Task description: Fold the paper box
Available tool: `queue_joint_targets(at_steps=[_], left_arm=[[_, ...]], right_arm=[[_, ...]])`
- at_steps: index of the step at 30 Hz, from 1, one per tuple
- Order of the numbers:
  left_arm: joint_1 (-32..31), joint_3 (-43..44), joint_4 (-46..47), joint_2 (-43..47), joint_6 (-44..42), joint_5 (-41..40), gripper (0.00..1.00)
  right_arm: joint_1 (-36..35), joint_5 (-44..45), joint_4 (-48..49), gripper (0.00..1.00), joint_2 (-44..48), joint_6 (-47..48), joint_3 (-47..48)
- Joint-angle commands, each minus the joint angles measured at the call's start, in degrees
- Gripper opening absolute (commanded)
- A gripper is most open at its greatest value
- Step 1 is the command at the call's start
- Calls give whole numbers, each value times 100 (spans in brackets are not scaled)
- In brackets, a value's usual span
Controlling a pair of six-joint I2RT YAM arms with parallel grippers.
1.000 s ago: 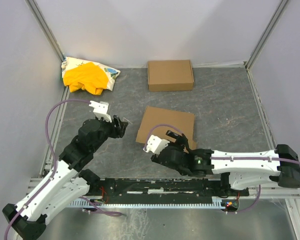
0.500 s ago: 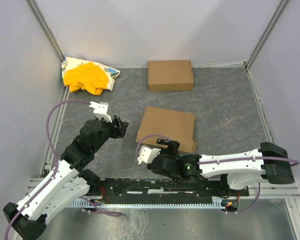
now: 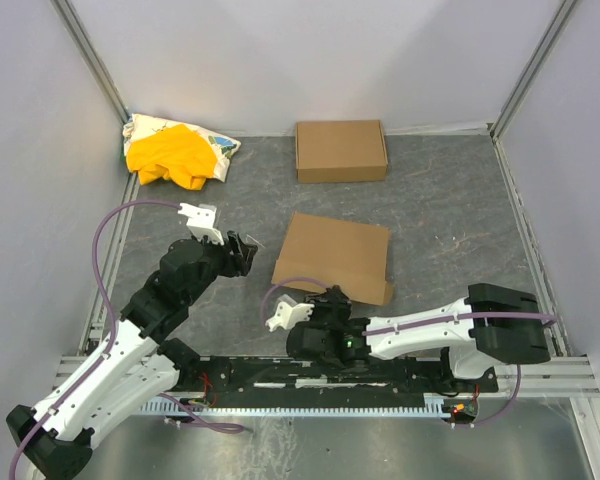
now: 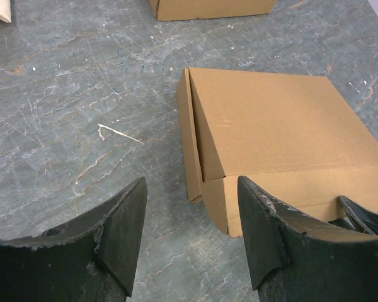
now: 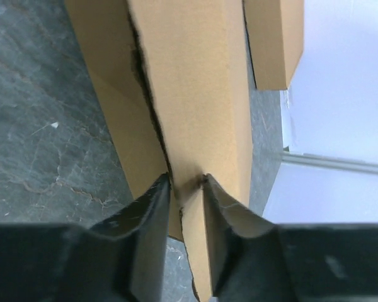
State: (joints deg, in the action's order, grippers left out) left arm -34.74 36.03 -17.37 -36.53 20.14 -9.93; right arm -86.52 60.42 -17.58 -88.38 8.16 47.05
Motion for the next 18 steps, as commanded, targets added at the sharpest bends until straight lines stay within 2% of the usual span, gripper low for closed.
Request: queue_joint_targets(at_steps=[1,4,9,14,18], left_arm=[[-20,10,270,61,156,49,66],[-22,-15,276,60,161,112,66],[-15,-70,432,-49,131,482,67],[-16,7,684,-446,196,821,67],[-16,229,800,-790,261,937,67]], right_arm=[[-33,586,351,29,301,1,313],[-4,394,277,22,626,43,341],[450,-879,-15,2,1532,-69,197],[970,-2183,-154,1,2158,-115,-32],[997,-2675,-456,2,1857,-183,138]])
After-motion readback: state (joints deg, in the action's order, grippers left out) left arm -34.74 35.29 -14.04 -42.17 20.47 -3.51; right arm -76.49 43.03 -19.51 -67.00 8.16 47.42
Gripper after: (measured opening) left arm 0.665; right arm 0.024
